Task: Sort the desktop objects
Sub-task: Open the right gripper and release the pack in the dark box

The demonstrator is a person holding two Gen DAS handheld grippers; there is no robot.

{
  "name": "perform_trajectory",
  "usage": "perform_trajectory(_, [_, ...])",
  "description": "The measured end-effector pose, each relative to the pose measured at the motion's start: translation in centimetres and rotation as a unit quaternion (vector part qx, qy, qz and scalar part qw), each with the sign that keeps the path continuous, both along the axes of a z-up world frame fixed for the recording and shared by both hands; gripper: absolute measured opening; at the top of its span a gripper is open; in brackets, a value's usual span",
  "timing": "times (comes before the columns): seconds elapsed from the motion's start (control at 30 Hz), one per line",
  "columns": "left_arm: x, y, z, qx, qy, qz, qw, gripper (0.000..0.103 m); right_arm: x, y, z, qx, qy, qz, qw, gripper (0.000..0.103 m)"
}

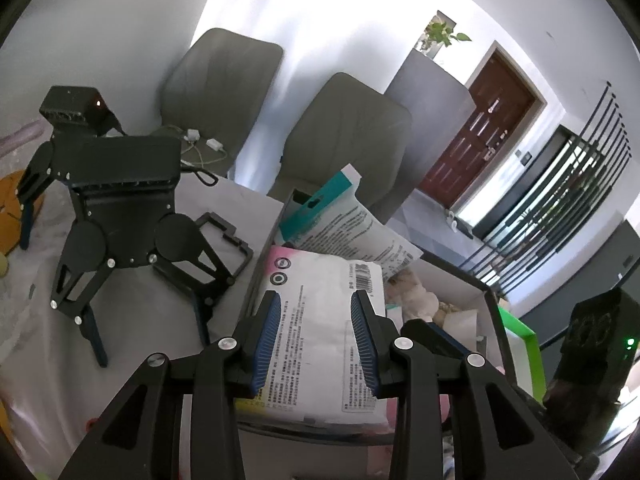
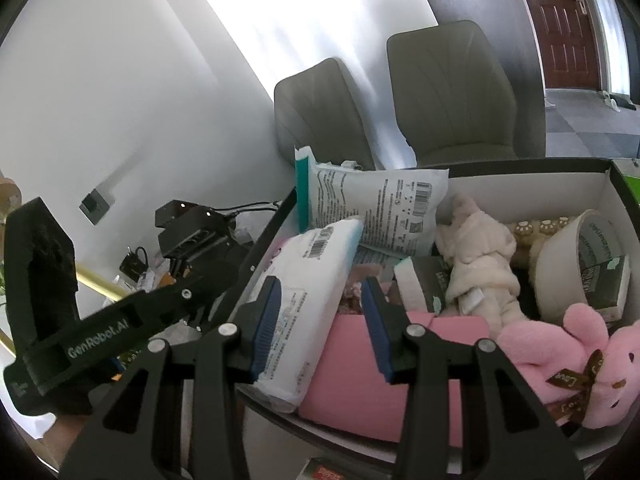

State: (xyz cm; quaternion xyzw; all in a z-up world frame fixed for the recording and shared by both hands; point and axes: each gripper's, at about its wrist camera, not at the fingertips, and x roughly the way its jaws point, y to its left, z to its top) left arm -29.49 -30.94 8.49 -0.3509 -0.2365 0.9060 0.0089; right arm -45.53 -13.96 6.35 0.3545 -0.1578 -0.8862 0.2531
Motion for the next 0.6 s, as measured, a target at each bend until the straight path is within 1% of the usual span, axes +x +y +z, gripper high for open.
perform_trajectory(0.23, [1.0, 1.1, 1.4, -0.017, 0.018, 0.002, 0.9997, 0.036, 1.1, 1.8, 1.9, -0.027, 0.016, -0.010, 0.999, 0.044])
perform_trajectory(0.3, [1.1, 1.7, 1.8, -0.022, 0.023, -0.001, 0.9995, 0.036, 1.6, 2.5, 2.5, -0.036, 0.022, -0.016, 0.999, 0.051])
perform_trajectory(0.53, [2.5, 3.8, 3.6, -0.049, 0.043, -0.003, 0.9979, 0.036, 3.7, 5.1, 4.2, -0.070, 0.036, -0.028, 0.997, 0.056])
perform_trajectory(0.6, [2.9, 4.4, 4.0, -0.055, 0.050, -0.005, 0.9972, 0.039, 4.5, 5.6, 4.9, -0.078, 0.045, -0.029, 0.995, 0.059])
